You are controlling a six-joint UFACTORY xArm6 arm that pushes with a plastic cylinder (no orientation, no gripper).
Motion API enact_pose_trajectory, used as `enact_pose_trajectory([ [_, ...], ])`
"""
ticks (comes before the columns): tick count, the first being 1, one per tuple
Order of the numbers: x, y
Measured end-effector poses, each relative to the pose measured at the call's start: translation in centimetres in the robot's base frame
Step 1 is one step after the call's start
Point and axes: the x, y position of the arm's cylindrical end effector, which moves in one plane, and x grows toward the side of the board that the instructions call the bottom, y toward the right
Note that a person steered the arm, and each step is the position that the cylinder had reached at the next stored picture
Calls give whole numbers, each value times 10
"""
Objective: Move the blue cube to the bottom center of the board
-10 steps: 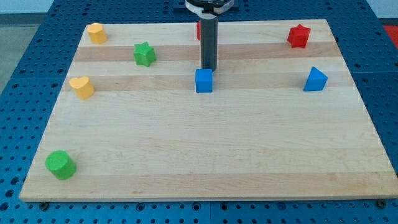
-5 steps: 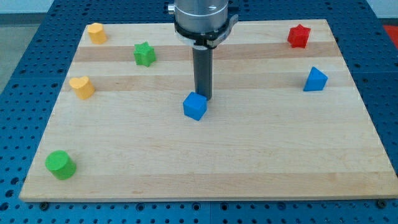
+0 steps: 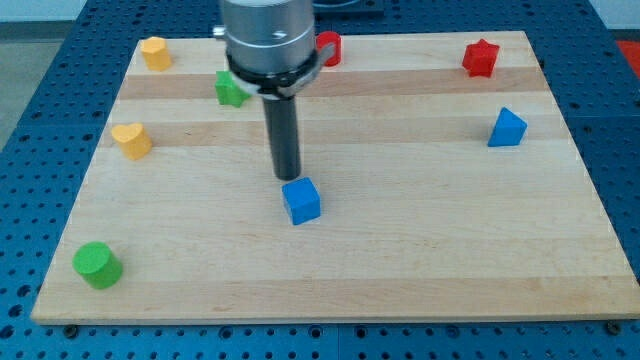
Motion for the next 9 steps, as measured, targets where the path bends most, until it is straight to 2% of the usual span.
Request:
enact_pose_trajectory([
  [1, 29, 1],
  [3, 70, 50],
  [7, 62, 73],
  [9, 99, 73],
])
